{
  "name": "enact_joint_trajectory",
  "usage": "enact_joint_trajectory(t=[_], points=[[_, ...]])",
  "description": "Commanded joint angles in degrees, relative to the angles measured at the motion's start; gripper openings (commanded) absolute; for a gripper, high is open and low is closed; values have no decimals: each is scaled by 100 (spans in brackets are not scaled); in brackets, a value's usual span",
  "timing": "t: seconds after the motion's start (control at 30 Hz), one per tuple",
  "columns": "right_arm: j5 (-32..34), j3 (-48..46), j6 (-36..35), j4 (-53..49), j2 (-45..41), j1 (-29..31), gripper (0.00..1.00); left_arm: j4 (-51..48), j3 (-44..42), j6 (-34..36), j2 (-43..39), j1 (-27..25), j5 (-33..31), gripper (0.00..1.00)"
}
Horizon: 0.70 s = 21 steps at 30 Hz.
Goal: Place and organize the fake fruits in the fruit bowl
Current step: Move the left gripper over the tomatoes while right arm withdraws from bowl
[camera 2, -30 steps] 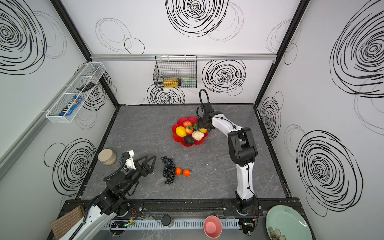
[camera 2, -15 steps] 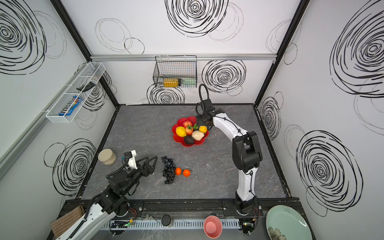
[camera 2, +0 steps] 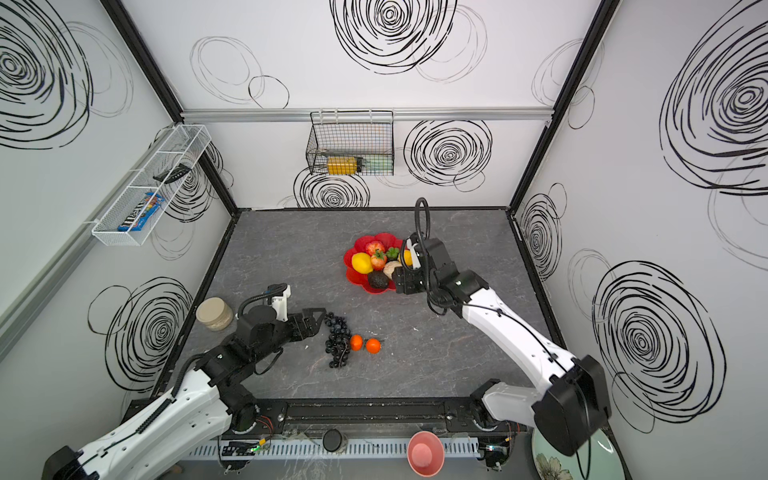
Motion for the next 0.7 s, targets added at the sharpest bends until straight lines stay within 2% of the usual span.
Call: enact_joint_trajectory(t=[0.0,0.13,0.27,0.47,0.67], points=[[-150,-695,397,336,-894,47,80,-951,725,355,338,-208,-270,100],[-337,-1486,816,387,-1861,60,80,-1595,1332,373,715,-692,-720,100],[-536,-2110,1281,450,-2426,69,80,-1935,1607,108,980,-1465,-1089,100],[-797,-2863,1759,756,-2967,121,80,-2261,1770,-350,1583,-2602,-1549,99],[-857,-3131,1796,830,-3076,131,80,-2321,2181,-409,2409,-3339,-1847,99]])
